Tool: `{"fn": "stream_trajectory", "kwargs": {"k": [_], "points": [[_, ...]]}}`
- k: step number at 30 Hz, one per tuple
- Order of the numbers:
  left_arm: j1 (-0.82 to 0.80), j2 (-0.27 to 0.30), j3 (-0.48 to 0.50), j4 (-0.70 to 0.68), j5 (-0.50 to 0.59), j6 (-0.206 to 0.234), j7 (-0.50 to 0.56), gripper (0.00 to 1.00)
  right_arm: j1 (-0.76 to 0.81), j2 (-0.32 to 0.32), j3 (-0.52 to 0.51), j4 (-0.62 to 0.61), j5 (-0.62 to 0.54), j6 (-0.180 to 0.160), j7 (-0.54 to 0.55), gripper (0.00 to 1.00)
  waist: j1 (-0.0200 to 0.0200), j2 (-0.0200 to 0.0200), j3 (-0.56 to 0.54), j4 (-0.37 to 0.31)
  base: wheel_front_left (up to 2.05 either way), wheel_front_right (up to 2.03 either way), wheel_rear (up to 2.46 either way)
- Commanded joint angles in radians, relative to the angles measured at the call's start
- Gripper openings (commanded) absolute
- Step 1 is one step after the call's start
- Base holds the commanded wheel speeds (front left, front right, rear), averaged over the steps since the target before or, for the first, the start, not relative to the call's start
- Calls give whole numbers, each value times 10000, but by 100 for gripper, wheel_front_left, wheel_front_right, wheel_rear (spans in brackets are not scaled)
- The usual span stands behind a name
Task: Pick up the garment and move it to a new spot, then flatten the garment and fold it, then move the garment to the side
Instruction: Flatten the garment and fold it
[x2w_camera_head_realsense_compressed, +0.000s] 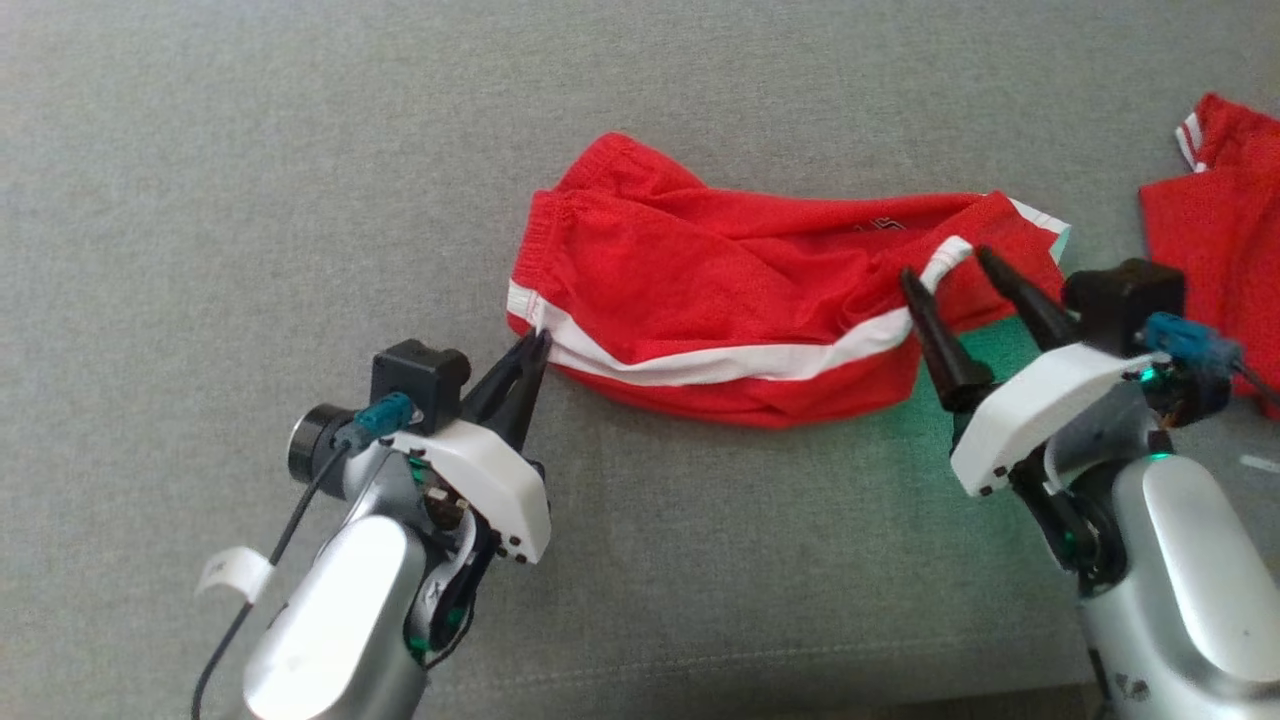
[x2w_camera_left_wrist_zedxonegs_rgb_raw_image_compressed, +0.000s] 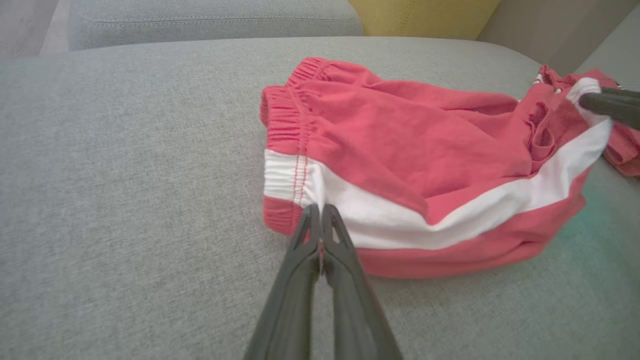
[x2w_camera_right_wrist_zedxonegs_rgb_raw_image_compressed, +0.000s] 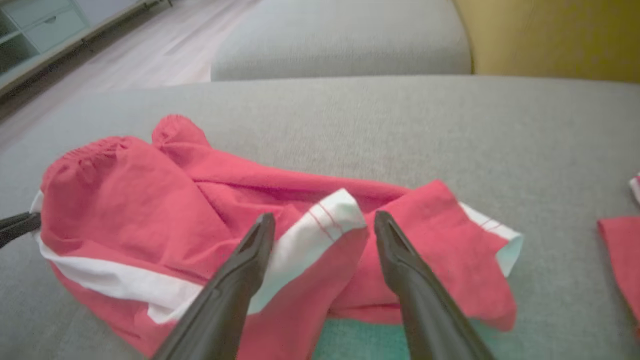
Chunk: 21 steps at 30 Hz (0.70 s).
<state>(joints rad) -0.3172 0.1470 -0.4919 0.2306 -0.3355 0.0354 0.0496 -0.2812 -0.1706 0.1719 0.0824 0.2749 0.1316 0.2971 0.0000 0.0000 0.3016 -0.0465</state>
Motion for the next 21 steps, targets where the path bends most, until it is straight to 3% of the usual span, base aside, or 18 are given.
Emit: {"fn": "stream_trajectory", "kwargs": {"k": [1, 5, 6, 7, 10, 21], "points": [[-432, 59, 255, -364, 64, 58, -112, 0, -195, -72, 190, -218, 112, -9, 301, 100, 0, 0, 10, 46, 0, 0, 0], [-446, 68, 236, -388, 39, 71, -157, 0, -219, -113, 216, -157, 292, -9, 636, 96, 0, 0, 49, 73, 0, 0, 0], [-453, 73, 236, -383, 32, 73, -178, 0, -220, -117, 220, -150, 324, -9, 682, 74, 0, 0, 62, 70, 0, 0, 0], [-453, 73, 236, -383, 32, 73, -178, 0, -220, -117, 220, -150, 324, -9, 682, 74, 0, 0, 62, 70, 0, 0, 0], [-494, 98, 238, -353, 22, 70, -259, 0, -207, -132, 233, -147, 395, -9, 728, 0, 0, 0, 114, 70, 0, 0, 0], [-453, 352, 493, -918, 10, 275, -750, 0, 175, -81, -186, -1104, 94, -9, -626, 0, 0, 0, -230, 59, 0, 0, 0]]}}
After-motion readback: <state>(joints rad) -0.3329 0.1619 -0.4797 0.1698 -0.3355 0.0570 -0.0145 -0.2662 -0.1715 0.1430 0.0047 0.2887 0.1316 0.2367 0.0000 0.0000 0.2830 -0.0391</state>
